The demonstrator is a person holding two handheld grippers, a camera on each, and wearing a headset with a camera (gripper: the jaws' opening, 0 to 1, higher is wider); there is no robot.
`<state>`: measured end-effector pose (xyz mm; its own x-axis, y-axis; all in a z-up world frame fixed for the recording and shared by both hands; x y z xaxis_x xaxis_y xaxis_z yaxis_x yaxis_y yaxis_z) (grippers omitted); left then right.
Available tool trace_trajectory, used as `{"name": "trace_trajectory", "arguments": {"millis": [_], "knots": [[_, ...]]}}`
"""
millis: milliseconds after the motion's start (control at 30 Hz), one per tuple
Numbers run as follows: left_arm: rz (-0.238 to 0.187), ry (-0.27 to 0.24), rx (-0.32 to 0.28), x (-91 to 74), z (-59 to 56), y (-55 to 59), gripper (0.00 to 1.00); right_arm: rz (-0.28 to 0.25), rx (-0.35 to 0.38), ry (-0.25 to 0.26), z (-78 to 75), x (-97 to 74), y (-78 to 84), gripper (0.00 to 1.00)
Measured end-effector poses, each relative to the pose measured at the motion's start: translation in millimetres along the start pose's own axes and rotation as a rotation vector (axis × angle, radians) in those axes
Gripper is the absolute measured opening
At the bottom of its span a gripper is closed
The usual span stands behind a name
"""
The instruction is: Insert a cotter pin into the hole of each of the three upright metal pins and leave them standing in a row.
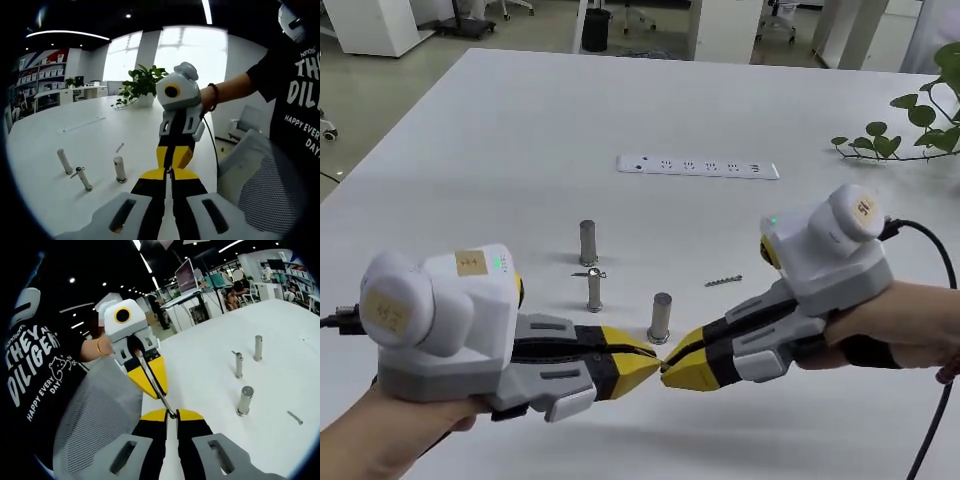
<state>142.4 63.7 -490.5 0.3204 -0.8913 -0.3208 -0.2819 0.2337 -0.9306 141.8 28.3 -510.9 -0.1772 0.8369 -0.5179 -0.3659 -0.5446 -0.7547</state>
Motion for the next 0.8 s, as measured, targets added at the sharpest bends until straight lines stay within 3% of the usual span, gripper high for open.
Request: {"name": "trace_trajectory", "arguments": {"millis": [200, 467, 800], "knots": [[-0.001, -0.001, -0.019, -0.2, 0.3, 2.0, 0.00, 0.022, -0.059, 0.015, 1.0, -1.9, -0.3, 0.00], [0.017, -0.014, -0.026, 2.6, 1.6, 6.4, 0.00, 0.097, -0.157, 0.060, 0.1, -0.9, 2.2, 0.00], [0.043, -0.060, 0.000, 5.7, 7.8, 8.7, 0.04, 0.188, -0.203, 0.101, -5.4, -0.6, 8.6, 0.00]]}}
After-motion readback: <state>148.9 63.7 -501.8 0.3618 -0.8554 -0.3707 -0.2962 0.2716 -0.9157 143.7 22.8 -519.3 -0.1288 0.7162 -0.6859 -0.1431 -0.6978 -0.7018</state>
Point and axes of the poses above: the centre of the closed fingertips' face, and the gripper's own axes: x roughly forward along the fingers, z roughly to its left, y roughly out of its underside, the point moved 2 cm from there along -x, roughly backward along the fingers
